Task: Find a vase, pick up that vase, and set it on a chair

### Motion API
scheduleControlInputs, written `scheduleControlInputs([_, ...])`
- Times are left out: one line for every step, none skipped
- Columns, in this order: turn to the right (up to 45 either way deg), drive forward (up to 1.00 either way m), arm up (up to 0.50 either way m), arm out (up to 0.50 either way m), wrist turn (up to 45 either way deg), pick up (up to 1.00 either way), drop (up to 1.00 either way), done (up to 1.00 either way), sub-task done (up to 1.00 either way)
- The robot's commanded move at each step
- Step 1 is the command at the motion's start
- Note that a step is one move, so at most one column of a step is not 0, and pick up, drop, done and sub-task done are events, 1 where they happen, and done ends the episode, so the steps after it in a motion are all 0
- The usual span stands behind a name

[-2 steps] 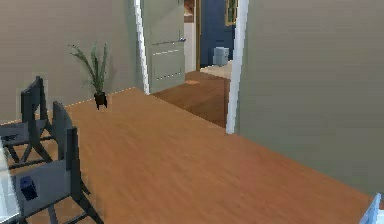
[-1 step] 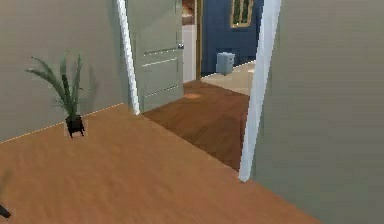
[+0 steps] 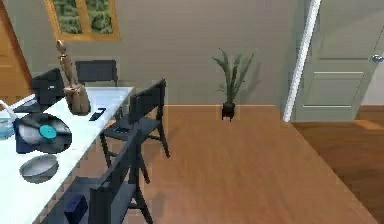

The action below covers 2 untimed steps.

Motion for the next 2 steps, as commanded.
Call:
scheduleControlInputs([-45.0, 0.0, 0.0, 0.0, 0.0, 0.0, 0.0, 0.0, 0.0])
scheduleControlInputs([-33.0, 0.0, 0.0, 0.0, 0.0, 0.0, 0.0, 0.0, 0.0])
